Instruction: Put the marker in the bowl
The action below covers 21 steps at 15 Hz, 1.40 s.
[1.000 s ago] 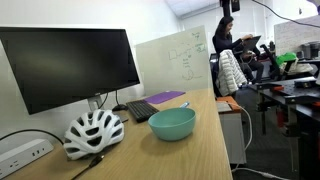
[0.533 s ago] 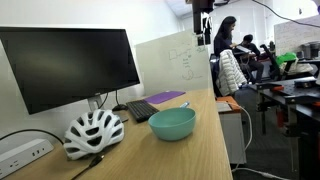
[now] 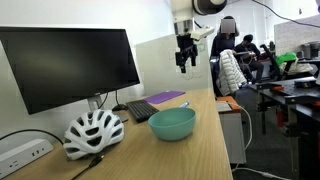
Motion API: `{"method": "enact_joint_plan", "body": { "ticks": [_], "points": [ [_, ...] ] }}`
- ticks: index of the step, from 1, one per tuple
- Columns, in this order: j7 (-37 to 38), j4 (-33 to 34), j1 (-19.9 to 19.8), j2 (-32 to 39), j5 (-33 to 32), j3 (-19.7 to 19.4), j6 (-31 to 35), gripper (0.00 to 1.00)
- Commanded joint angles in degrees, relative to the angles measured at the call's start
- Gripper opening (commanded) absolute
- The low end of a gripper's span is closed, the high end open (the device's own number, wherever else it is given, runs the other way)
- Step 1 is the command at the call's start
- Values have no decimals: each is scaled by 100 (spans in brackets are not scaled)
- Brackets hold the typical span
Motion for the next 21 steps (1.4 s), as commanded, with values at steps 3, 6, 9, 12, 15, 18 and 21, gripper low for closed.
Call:
{"method": "enact_joint_plan", "body": {
  "ticks": [3, 6, 9, 12, 15, 18, 21],
  "points": [
    [-1698, 826, 547, 1298, -111, -702, 179, 100],
    [-2777, 1136, 664, 1729, -90, -943, 86, 100],
    [-2968, 1114, 807, 1795, 0, -1154, 154, 100],
    [-3273, 1197, 857, 1867, -43, -1207, 135, 100],
    [-3276, 1200, 876, 1867, -57, -1205, 127, 100],
    [-4718, 1388, 478, 2214, 407, -852, 646, 100],
    [-6048, 1672, 233, 2568, 914, -536, 835, 100]
  ]
}}
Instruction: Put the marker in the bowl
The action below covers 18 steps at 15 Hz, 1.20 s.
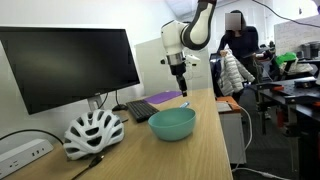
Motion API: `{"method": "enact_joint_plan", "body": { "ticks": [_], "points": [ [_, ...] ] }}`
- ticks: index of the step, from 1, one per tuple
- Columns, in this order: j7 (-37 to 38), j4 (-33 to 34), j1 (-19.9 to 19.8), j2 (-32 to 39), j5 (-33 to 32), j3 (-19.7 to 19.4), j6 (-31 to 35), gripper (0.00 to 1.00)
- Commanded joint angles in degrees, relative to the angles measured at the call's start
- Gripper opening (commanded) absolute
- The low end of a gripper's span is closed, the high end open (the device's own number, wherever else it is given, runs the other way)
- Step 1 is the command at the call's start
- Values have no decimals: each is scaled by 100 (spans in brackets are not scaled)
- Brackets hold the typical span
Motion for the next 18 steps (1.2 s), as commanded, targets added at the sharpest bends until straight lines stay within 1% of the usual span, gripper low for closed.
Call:
{"method": "enact_joint_plan", "body": {
  "ticks": [1, 3, 5, 9, 12, 16, 18],
  "points": [
    [-1562, 430, -397, 414, 576, 463, 32, 100],
    [-2380, 697, -573, 625, 785, 724, -119, 100],
    [-3059, 885, -683, 791, 829, 917, -235, 100],
    [-4295, 919, -896, 901, 633, 1131, -294, 100],
    [-5318, 871, -1047, 917, 570, 1164, -273, 100],
    [-6608, 940, -1110, 1077, 525, 1145, -301, 100],
    [-6832, 1078, -988, 1249, 568, 1037, -431, 99]
  ]
}}
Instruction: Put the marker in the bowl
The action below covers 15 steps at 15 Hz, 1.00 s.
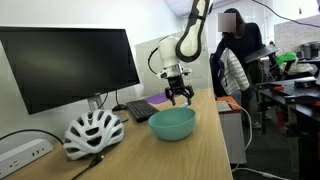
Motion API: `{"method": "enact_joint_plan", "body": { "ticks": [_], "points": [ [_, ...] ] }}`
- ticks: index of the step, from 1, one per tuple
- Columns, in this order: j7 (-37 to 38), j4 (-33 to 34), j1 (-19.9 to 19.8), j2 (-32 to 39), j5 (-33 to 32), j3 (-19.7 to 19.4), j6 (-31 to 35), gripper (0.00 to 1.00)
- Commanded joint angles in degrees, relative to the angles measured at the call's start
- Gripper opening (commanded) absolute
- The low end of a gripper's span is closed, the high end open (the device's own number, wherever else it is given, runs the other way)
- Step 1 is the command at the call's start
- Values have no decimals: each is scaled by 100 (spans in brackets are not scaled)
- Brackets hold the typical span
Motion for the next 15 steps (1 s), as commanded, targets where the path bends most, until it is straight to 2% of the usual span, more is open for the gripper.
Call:
{"method": "enact_joint_plan", "body": {
  "ticks": [1, 2, 4, 5, 13, 14, 15],
  "points": [
    [-350, 344, 141, 309, -46, -104, -360, 96],
    [-313, 435, 171, 405, -5, -125, -410, 74],
    [-110, 573, 185, 563, 87, -160, -269, 70],
    [-80, 646, 136, 600, 168, -118, -243, 64],
    [-140, 523, 43, 337, 420, -2, -146, 1],
    [-140, 412, 29, 232, 431, 19, -65, 1],
    [-146, 347, 5, 159, 461, 48, -20, 5]
  ]
}}
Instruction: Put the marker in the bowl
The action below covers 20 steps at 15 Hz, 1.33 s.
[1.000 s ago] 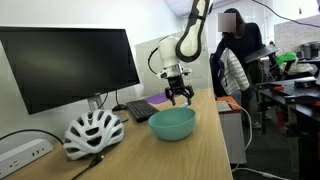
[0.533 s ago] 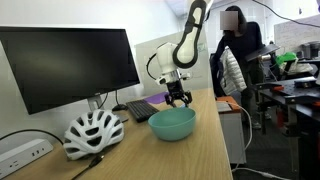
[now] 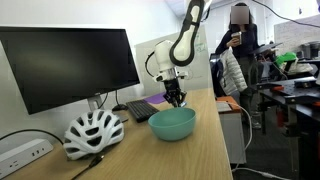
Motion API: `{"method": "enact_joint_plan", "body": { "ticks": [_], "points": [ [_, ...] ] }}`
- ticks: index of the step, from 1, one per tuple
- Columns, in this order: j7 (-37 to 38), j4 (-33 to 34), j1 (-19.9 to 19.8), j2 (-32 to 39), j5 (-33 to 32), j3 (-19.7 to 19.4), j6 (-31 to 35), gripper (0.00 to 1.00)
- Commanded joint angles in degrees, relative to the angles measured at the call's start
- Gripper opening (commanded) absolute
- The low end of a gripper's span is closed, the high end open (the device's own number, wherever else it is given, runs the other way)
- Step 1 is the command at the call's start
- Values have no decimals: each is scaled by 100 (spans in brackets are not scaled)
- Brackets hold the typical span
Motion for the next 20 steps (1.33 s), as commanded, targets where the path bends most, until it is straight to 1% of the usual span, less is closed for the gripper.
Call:
{"method": "enact_joint_plan", "body": {
  "ticks": [1, 4, 6, 8, 11, 15, 18, 20],
  "points": [
    [41, -362, -117, -399, 254, 145, 151, 5],
    [-145, -682, -418, -819, 888, 549, 180, 5],
    [-411, -927, -690, -1123, 1529, 978, 182, 5],
    [-838, -1111, -863, -1349, 2218, 1402, 182, 5],
    [-1304, -1349, -781, -1667, 2987, 1756, 306, 5],
    [-2191, -1485, -613, -1918, 3736, 2162, 449, 5],
    [-2431, -1351, -250, -1799, 3998, 2188, 467, 5],
    [-2382, -1267, 2, -1691, 4019, 2150, 485, 5]
  ]
}}
